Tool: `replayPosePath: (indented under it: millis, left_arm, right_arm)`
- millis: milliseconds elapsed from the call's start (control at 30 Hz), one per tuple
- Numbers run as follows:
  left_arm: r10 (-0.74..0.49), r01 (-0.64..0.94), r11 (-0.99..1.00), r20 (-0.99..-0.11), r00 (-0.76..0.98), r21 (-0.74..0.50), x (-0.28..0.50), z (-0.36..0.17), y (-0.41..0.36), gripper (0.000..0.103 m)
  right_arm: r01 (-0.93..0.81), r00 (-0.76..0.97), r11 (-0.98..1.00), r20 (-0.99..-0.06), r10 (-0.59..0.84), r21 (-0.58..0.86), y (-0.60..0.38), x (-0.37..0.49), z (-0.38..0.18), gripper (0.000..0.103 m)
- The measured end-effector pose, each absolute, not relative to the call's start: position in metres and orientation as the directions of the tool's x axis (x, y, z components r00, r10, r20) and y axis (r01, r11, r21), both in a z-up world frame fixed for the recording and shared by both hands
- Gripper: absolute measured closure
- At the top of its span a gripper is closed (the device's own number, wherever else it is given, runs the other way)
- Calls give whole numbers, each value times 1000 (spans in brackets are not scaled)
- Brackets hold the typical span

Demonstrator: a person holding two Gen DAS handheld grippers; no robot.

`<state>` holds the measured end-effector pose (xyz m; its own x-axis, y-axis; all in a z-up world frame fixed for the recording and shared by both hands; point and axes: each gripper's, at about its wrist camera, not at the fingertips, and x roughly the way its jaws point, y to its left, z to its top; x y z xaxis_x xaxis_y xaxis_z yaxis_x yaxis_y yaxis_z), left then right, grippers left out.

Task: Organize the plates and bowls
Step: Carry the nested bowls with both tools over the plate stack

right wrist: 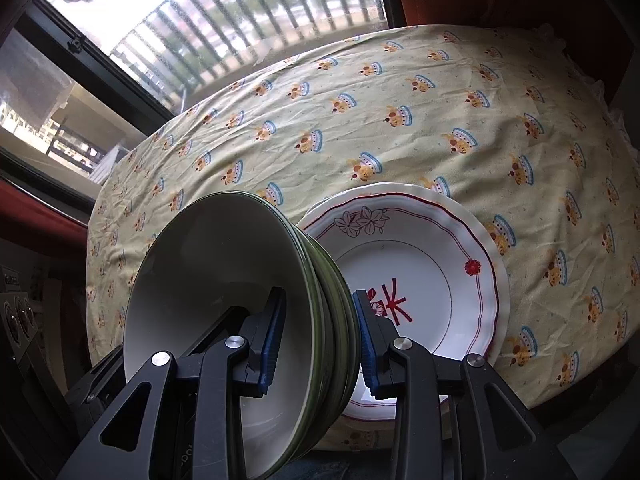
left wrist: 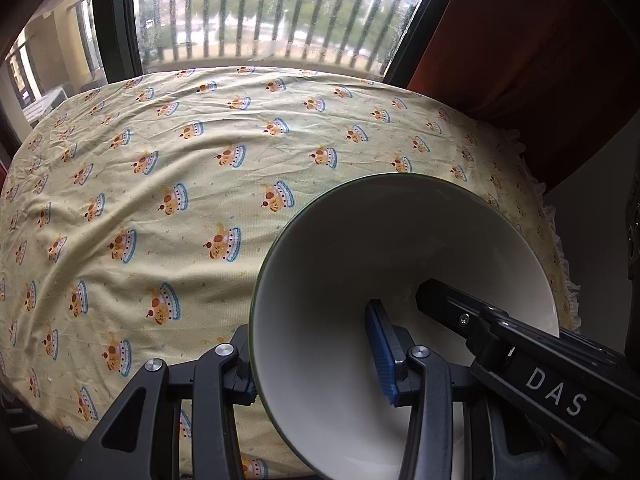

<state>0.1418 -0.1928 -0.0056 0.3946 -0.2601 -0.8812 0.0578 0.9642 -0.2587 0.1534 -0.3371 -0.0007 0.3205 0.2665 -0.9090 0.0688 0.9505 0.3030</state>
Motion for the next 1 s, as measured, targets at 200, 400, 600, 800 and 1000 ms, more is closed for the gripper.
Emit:
replayPosePath:
  millis: [200, 400, 600, 800, 1000]
  left_arm:
    - [-273, 62, 961, -885, 376, -270, 147, -11, -216, 60]
    - [-282, 40, 957, -894, 350, -286, 154, -20, -234, 60]
    - [-276, -3, 956, -903, 329, -293, 158, -29, -242, 60]
    - [-245, -35, 962, -908, 339, -272, 159, -33, -243, 60]
    - [-194, -39, 974, -908, 371, -224, 160, -31, -254, 60]
  right_arm:
    - [82, 312, 954, -916, 251, 289, -362, 158, -6, 66]
    - [81, 285, 960, -929, 235, 268, -382, 163, -15, 66]
    - [52, 253, 966, -939, 232, 253, -393, 169, -23, 66]
    - [23, 232, 965, -940, 249, 261, -395, 175, -32, 66]
    - [4, 237, 962, -935, 264, 273, -399, 182, -37, 67]
